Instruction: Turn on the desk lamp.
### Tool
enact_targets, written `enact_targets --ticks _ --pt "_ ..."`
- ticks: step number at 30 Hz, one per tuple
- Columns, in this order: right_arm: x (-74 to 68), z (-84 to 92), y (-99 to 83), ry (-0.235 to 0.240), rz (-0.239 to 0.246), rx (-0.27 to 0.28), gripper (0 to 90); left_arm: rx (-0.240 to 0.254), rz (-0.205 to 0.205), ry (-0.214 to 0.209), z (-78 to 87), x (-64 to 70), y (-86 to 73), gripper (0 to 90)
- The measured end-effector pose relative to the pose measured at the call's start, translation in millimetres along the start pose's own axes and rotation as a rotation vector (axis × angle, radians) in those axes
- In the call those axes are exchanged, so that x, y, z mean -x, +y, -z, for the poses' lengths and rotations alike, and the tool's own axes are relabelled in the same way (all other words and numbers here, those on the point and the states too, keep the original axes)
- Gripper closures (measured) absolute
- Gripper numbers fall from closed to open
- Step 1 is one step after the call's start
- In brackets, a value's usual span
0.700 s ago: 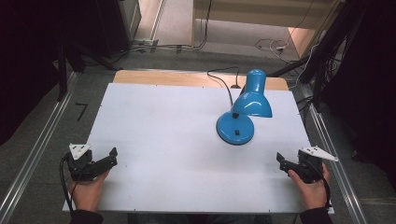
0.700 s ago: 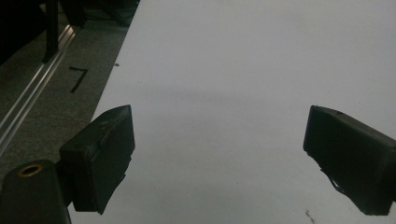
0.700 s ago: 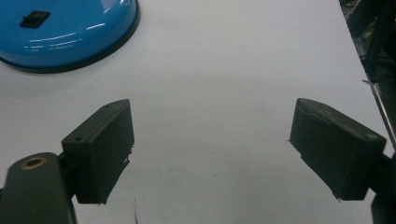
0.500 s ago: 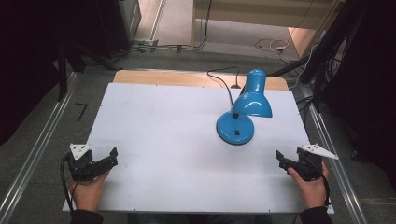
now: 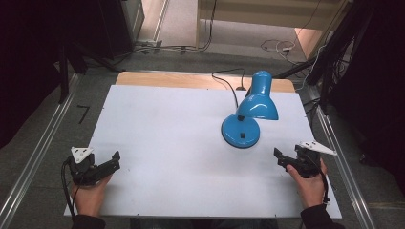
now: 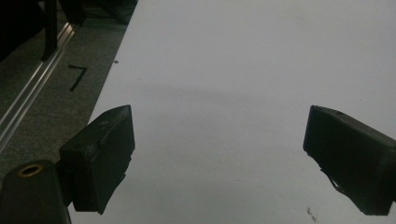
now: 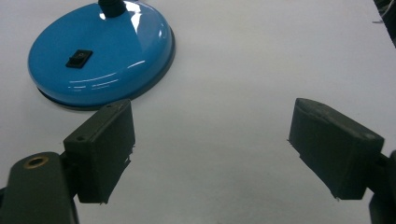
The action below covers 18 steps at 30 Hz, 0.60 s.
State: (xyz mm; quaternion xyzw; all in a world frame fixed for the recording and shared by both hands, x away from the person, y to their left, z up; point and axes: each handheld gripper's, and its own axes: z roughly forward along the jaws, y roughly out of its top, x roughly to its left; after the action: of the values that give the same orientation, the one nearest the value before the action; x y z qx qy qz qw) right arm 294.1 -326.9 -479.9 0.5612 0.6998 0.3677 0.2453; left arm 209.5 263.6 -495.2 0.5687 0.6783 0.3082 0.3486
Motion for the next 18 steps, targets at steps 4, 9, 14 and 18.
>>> enact_targets --ticks 4,9,14,18 --pt "-2.8 -2.7 1.4 0.011 0.009 -0.002 13.2 0.002 -0.002 -0.001 0.4 0.2 0.3 9.7" --pt "-5.2 -4.5 4.1 0.017 0.009 0.0 13.2 0.002 0.001 -0.006 0.3 0.0 0.3 9.7" --pt "-10.7 -9.2 8.1 0.029 0.016 0.002 13.2 0.004 0.004 -0.005 0.2 -0.2 0.3 9.7" --pt "-14.6 -11.8 11.2 0.039 0.017 0.005 13.6 0.002 0.001 -0.006 0.3 -0.1 0.4 9.7"
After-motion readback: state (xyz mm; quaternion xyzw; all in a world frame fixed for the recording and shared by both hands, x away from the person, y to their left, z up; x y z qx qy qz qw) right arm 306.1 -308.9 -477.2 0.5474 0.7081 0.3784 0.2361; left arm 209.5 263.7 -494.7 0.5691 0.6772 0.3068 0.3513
